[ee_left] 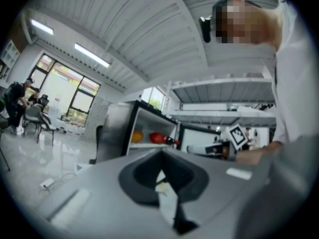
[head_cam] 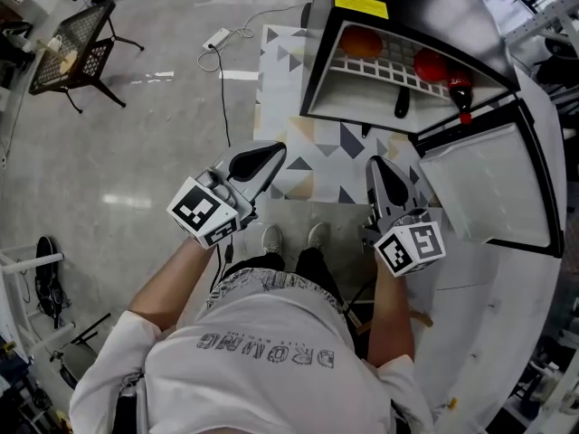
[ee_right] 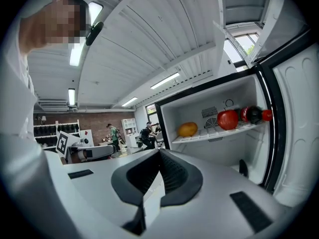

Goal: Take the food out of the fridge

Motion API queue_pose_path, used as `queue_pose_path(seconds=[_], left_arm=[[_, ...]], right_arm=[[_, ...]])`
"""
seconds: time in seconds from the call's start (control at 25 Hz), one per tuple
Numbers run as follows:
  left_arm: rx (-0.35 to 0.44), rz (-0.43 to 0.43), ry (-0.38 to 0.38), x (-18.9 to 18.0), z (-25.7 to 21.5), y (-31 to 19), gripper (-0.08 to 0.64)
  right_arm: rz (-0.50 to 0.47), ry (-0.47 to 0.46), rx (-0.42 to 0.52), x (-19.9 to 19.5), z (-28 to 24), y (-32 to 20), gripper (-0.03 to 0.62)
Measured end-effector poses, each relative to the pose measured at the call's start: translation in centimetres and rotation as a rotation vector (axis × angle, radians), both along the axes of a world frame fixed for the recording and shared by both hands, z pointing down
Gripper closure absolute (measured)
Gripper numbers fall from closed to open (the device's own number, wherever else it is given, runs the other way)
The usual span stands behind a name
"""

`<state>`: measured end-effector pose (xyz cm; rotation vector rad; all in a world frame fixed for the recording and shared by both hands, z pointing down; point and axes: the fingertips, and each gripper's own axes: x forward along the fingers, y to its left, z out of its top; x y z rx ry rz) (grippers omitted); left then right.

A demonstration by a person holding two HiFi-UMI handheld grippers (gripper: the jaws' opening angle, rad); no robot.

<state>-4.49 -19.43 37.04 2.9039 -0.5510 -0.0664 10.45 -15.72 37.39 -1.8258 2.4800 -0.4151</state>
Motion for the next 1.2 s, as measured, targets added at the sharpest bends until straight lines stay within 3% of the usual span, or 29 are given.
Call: queue_pose_path(seconds=[0.52, 1.2], left_arm=[[0.002, -0.115, -0.026, 2.3, -0.1, -3.3, 0.552], [-0.032, -0.241, -0.036, 6.6, 0.9, -4.6, 0.552]], right_arm=[[-0.079, 0.033, 0.039, 4.6, -1.0, -8.2, 0.592], [-0.185, 0.099, 0.072, 7.5, -2.6, -16.0, 0.591]])
